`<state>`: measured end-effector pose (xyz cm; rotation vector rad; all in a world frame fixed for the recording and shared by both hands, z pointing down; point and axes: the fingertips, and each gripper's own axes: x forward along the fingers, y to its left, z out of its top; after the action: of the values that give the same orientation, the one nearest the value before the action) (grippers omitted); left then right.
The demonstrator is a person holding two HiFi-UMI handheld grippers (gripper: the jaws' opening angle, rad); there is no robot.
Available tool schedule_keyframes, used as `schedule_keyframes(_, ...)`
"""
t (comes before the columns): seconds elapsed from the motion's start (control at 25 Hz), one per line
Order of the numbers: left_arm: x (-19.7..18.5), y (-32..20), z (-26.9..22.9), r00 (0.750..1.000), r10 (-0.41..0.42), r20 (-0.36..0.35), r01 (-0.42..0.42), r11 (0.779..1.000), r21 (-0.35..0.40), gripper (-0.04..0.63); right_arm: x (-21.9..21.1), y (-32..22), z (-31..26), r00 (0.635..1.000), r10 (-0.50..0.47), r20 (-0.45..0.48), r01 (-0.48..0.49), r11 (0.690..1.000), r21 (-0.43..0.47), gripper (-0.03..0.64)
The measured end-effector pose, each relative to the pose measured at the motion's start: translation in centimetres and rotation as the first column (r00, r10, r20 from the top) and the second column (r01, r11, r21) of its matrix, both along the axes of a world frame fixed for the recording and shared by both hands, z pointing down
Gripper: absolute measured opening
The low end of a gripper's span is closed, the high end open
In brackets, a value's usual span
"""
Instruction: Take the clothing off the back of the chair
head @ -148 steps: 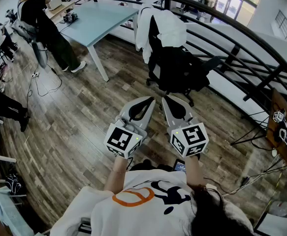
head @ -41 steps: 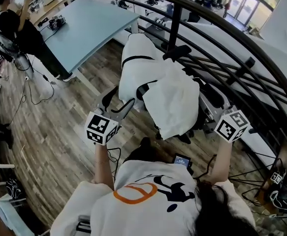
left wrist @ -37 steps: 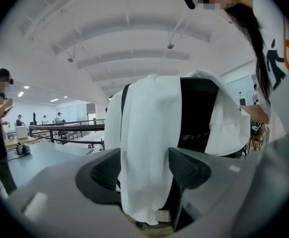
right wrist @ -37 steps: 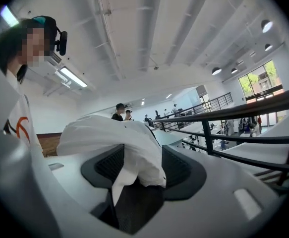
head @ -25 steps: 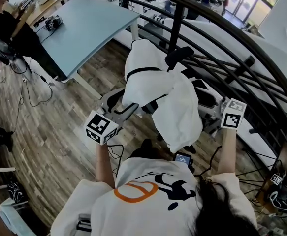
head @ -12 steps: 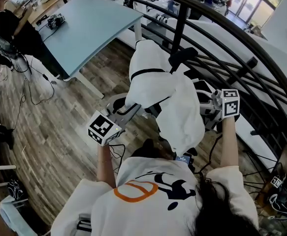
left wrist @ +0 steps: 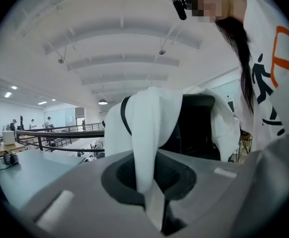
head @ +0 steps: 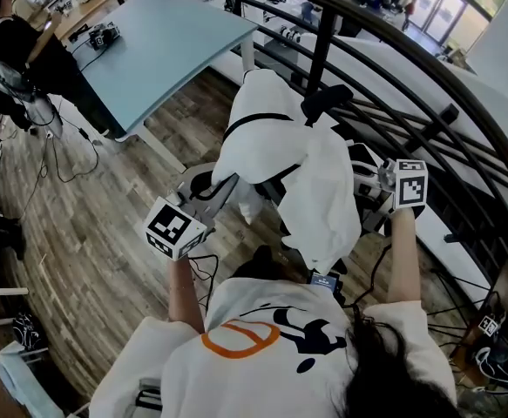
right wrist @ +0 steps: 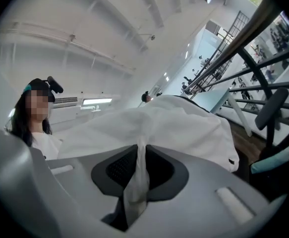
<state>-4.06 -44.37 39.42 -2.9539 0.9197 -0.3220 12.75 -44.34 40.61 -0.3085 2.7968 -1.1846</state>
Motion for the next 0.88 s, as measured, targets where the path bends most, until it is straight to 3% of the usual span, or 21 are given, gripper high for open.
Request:
schedule_keyframes(0.12, -0.5, 0.1, -1.7, 0.998, -0.035, -0.042, 0.037, 0.999, 0.039, 0.035, 0.3, -0.5, -1.6, 0.998, 0.063, 0.029, -0.064, 0.998, 0.012, 0.067)
schedule_keyframes(0.4, -1.3, 1.5, -6.9, 0.973, -0.07, -0.221, 0.095, 0.99, 0.102, 0.034, 0.1, -0.5, -5.9, 0.985, 0.129, 0.115, -0.138, 0.988, 0.071, 0.063)
schedule_keyframes(0.6, -1.9, 2.2, -8.7, 0.977, -0.061, -0.205, 0.092, 0.985, 0.143, 0.034, -1.3, -0.5, -9.6, 0.969, 0.142, 0.202, -0.165, 0.981, 0.1, 0.061)
schedule_keyframes(0.88, -0.7, 5.5, -11.2, 0.972, -0.041, -0.232, 0.086, 0.979, 0.186, 0.034, -1.9, 2.3, -13.9, 0.963, 0.112, 0.246, -0.163, 0.967, 0.195, 0.061)
